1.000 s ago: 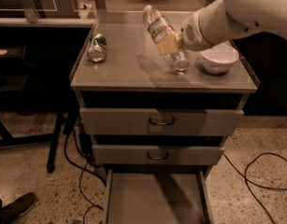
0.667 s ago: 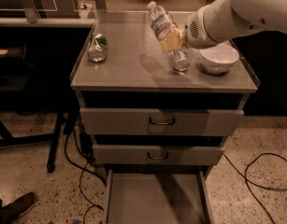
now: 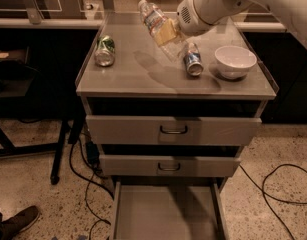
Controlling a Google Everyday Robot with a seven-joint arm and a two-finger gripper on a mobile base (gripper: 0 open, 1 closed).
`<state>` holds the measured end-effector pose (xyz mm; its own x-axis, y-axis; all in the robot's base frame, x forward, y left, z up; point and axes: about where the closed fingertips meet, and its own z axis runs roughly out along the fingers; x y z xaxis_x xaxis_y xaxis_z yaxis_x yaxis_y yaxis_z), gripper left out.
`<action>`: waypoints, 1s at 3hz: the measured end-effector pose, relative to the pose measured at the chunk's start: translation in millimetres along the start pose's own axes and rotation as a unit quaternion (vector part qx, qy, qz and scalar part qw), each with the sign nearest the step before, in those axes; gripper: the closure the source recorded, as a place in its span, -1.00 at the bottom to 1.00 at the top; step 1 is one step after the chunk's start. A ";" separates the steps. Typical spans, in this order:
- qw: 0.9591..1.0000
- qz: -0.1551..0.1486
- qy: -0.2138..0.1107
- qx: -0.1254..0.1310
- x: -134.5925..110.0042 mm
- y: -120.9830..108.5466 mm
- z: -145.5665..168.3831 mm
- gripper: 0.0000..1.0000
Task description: Pick water bottle from bottom drawer and place on counter
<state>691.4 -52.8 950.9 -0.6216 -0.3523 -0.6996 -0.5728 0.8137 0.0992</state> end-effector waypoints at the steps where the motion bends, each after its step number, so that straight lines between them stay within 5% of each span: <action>1: 1.000 0.000 -0.001 0.000 -1.2 0.2 -0.8 1.00; 3: 0.998 -0.012 0.022 -0.062 -35.1 18.0 35.3 1.00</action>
Offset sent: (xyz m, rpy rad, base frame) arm 0.0306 0.0354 0.0027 0.0497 0.0802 0.1159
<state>721.8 -9.5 952.3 -0.6286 -0.3935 -0.6708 -0.6473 0.7428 0.1709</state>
